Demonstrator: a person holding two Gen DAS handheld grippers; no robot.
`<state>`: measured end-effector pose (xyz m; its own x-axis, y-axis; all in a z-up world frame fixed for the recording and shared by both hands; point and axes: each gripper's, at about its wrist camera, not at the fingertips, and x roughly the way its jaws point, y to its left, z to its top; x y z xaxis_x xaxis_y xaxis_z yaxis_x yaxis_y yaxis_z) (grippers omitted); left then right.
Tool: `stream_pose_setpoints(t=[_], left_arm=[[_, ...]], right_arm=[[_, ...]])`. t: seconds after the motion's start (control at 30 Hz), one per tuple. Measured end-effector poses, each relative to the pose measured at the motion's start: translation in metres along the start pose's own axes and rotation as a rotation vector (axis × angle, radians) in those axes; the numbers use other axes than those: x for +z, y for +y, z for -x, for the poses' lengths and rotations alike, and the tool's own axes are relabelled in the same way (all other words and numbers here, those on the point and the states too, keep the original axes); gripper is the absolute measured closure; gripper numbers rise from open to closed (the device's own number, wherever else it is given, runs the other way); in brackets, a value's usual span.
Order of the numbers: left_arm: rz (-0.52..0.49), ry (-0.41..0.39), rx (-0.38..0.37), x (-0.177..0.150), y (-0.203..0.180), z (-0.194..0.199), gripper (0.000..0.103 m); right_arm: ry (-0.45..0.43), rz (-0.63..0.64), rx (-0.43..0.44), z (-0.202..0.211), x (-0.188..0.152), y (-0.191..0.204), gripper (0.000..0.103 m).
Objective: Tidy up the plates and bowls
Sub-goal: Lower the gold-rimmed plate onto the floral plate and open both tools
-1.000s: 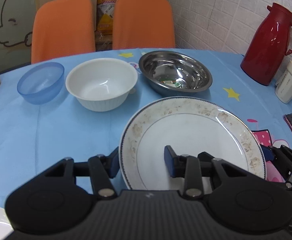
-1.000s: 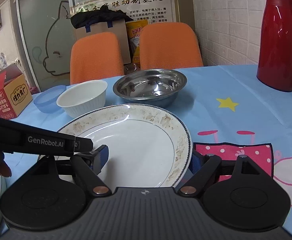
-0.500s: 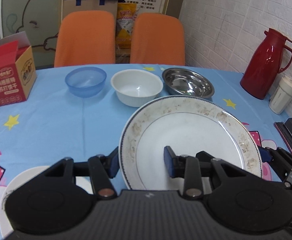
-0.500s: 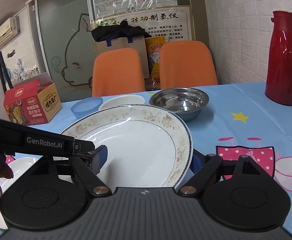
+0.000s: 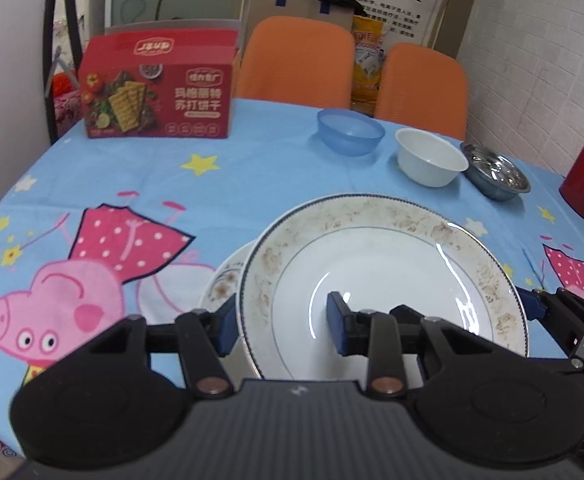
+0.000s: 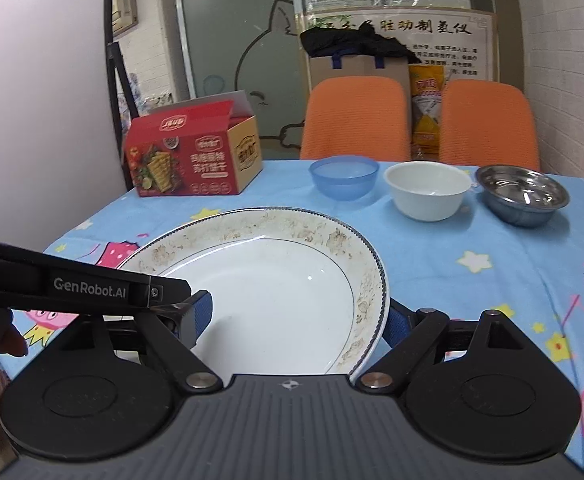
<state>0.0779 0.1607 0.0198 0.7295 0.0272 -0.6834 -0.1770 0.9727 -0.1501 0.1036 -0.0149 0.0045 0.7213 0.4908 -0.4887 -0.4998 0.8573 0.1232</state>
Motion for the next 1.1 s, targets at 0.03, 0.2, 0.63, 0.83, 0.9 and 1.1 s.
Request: stream_pose_setpoints(t=[0.03, 0.2, 0.63, 0.83, 0.9, 1.1], left_arm=[[0.009, 0.004, 0.003, -0.002, 0.005, -0.001, 0.070], [0.047, 0.014, -0.010, -0.008, 0.021, -0.007, 0.071], [0.103, -0.012, -0.076, -0.011, 0.030, -0.006, 0.047], [0.038, -0.158, -0.028, -0.003, 0.020, 0.027, 0.036], [0.018, -0.185, -0.020, 0.001, 0.016, 0.034, 0.035], [0.016, -0.191, -0.043, 0.008, 0.006, 0.037, 0.033]], right_arm=[[0.010, 0.005, 0.009, -0.003, -0.002, 0.005, 0.000], [0.043, 0.027, 0.025, -0.012, -0.008, 0.020, 0.000], [0.064, 0.059, 0.024, -0.018, -0.013, 0.024, 0.000], [0.069, 0.066, 0.031, -0.017, -0.014, 0.023, 0.000], [0.049, 0.023, 0.034, -0.015, -0.012, 0.016, 0.000], [-0.027, 0.023, 0.053, 0.000, -0.002, 0.015, 0.000]])
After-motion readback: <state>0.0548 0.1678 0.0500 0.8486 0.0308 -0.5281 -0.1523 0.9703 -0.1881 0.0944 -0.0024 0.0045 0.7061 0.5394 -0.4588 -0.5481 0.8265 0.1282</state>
